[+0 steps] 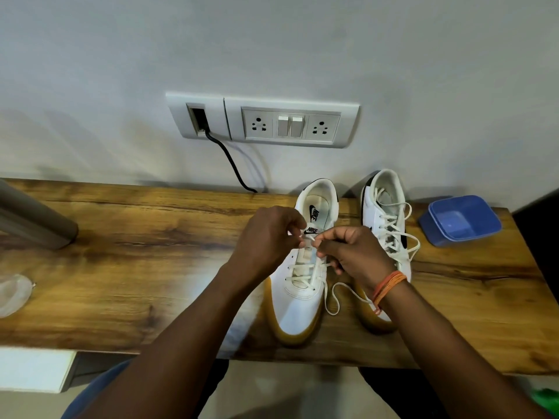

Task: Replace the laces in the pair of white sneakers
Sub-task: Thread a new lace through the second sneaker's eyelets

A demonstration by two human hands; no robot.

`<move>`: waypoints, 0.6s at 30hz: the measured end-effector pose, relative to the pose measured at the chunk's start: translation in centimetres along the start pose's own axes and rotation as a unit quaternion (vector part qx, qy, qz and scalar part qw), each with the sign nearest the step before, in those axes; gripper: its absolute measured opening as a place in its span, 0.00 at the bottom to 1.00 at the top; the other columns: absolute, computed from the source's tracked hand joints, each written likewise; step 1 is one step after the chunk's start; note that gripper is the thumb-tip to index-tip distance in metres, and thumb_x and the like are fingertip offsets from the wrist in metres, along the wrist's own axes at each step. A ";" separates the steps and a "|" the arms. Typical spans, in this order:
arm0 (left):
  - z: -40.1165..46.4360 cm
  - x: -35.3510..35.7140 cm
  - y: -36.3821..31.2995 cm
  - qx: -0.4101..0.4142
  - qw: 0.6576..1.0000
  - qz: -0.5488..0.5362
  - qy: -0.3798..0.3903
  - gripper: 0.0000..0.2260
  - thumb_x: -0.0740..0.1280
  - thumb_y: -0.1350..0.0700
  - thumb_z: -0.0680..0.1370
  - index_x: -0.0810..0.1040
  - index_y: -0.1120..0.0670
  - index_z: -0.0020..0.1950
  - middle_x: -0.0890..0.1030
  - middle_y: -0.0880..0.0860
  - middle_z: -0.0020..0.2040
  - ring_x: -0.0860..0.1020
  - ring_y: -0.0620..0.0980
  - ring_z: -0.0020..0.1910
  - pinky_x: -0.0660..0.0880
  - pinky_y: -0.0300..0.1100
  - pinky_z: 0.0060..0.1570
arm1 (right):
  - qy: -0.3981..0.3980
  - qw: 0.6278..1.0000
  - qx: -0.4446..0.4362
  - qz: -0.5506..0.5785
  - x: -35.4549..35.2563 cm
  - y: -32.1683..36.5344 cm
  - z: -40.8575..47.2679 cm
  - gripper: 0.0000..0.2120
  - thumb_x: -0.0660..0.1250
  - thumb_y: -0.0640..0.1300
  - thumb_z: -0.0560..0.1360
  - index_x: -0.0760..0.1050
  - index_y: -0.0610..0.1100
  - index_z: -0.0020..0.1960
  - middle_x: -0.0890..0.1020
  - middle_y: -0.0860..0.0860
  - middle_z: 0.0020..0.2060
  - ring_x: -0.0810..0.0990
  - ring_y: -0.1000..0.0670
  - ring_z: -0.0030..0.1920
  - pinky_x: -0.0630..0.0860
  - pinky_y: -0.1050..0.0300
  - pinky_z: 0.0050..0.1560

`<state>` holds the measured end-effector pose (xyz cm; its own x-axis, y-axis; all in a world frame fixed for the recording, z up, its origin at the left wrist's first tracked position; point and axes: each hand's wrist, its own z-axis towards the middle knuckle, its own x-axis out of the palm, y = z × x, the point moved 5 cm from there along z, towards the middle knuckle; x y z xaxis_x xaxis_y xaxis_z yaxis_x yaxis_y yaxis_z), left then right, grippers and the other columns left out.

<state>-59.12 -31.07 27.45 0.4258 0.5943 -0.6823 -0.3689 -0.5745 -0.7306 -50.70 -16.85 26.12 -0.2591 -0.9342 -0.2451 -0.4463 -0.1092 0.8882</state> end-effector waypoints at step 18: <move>-1.0 2.0 3.5 -0.222 0.973 -0.007 0.055 0.05 0.73 0.67 0.72 0.84 0.57 0.41 0.84 0.54 0.40 0.81 0.45 0.34 0.80 0.37 0.38 | -0.196 0.848 -0.109 -0.481 3.8 -1.1 -1.0 0.02 0.74 0.45 0.69 0.83 0.51 0.39 0.66 0.46 0.66 0.60 0.39 0.67 0.57 0.43 0.61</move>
<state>-58.75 -32.45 23.49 0.5231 0.5536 -0.6480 0.0209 -0.7684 -0.6396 -50.36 -20.57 24.61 -0.1493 -0.1978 -0.9688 -0.4539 -0.8567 0.2449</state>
